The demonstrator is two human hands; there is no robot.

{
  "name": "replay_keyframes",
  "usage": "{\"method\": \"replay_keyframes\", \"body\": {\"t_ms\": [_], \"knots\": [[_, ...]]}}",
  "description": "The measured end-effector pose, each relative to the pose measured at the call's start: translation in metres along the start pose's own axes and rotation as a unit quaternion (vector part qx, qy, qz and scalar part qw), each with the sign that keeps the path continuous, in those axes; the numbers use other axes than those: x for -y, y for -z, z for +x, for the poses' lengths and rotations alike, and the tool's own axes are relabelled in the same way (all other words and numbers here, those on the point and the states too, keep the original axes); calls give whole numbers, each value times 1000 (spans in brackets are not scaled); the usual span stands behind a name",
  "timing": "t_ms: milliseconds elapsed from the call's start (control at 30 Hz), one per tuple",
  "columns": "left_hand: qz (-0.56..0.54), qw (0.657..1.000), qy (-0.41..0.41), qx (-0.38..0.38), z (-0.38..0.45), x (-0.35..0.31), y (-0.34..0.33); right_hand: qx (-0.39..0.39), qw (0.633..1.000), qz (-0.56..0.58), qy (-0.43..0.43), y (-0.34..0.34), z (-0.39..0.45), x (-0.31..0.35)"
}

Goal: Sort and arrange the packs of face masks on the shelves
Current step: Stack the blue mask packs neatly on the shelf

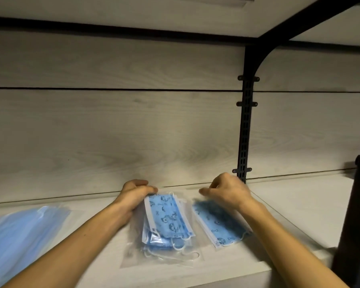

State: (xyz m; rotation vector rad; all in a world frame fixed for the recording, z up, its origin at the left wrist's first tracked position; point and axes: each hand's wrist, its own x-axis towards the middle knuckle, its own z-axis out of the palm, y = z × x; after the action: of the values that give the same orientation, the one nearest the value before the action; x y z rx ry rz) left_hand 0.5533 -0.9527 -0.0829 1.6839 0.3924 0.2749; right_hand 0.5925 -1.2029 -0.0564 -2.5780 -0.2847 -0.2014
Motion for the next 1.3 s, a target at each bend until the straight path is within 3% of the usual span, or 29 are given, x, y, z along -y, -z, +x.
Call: {"method": "replay_keyframes", "body": {"t_ms": [67, 167, 667, 767, 867, 1000, 1133, 1300], "knots": [[-2, 1000, -3, 1, 1, 0, 1, -12, 997, -72, -28, 3, -3, -3], [3, 1000, -5, 4, 1, 1, 2, 54, 990, -115, -56, 5, -6, -4], [37, 998, -36, 24, -4, -2, 3, 84, 986, 135, -47, -8, 17, -14], [36, 998, -38, 27, -4, -2, 4, 64, 979, 190, -47, -3, 16, -14], [31, 998, -40, 27, -6, -3, 5, -14, 958, 283, -52, 4, 16, -15], [28, 999, -38, 18, -2, -2, 6, -104, 885, 449, -63, 21, 14, -16], [25, 999, -35, 13, 1, 1, 7, -18, 821, 568, -47, 28, 6, -11], [14, 999, -32, 14, 4, 2, 7, 141, 824, 548, -9, 13, 5, 4]]}}
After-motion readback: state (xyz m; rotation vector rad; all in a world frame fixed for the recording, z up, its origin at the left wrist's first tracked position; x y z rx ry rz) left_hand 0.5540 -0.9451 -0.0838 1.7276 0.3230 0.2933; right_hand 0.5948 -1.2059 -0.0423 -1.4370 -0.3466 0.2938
